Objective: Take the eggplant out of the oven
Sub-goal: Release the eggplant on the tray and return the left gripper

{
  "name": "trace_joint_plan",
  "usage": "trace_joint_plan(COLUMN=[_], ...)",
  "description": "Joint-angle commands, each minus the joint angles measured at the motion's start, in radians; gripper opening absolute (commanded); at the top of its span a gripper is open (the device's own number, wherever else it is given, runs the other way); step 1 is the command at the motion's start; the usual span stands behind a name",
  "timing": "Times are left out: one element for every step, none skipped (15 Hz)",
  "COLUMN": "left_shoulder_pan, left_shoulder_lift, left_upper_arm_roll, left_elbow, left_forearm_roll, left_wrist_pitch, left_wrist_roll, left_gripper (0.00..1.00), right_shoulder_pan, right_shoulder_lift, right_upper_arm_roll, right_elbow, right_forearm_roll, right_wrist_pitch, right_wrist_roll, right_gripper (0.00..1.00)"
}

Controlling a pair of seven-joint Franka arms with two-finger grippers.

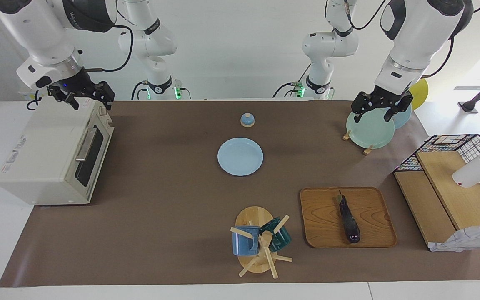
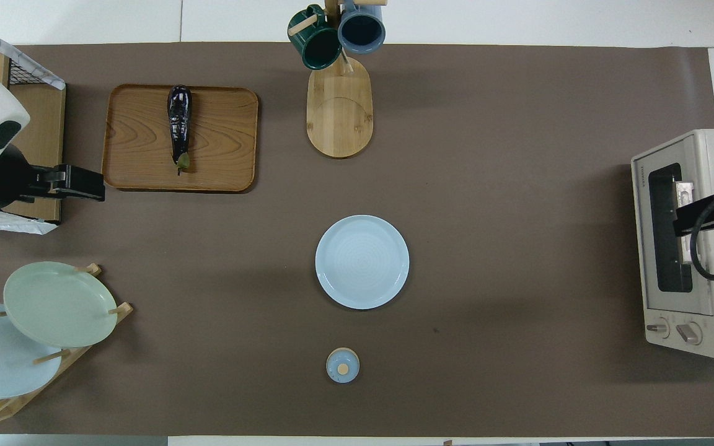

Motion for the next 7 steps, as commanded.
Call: trace_joint_plan(left_shoulder_pan=[-0.002,0.000,0.001,0.003,0.004,0.004,0.006], left_shoulder_lift=[-0.015,-0.016,-0.018,-0.018,-0.019,-0.019,-0.019], left_upper_arm_roll=[0.006,0.006,0.004,0.004,0.004,0.004,0.004], left_elbow=[-0.016,-0.017,-0.016,-0.016,-0.014,-0.014,-0.014], left_forearm_roll=[-0.014,-0.014,-0.014,-0.016,-0.016,-0.016,-0.016], left_wrist_pitch=[-0.039,-0.048,-0.056,-0.056,-0.058,-0.058,-0.058], left_wrist_roll=[-0.008,-0.008,-0.007,-0.007,-0.007,-0.005,-0.005], left_gripper=[1.00,1.00,1.00,1.00,1.00,1.00,1.00], right_shoulder_pan=[-0.008,-0.008,-0.008,-0.008,-0.008,-0.008,-0.008], right_shoulder_lift=[-0.017,-0.018,-0.018,-0.018,-0.017,-0.018,-0.018], right_upper_arm_roll=[0.001,0.001,0.001,0.001,0.001,0.001,0.001], right_elbow=[-0.014,-0.014,-0.014,-0.014,-0.014,-0.014,-0.014], right_forearm_roll=[0.026,0.026,0.026,0.026,0.026,0.026,0.026], right_wrist_pitch=[-0.003,-0.003,-0.003,-0.003,-0.003,-0.003,-0.003], right_wrist_roll=[0.001,0.001,0.001,0.001,0.001,0.001,0.001], right_gripper=[1.00,1.00,1.00,1.00,1.00,1.00,1.00])
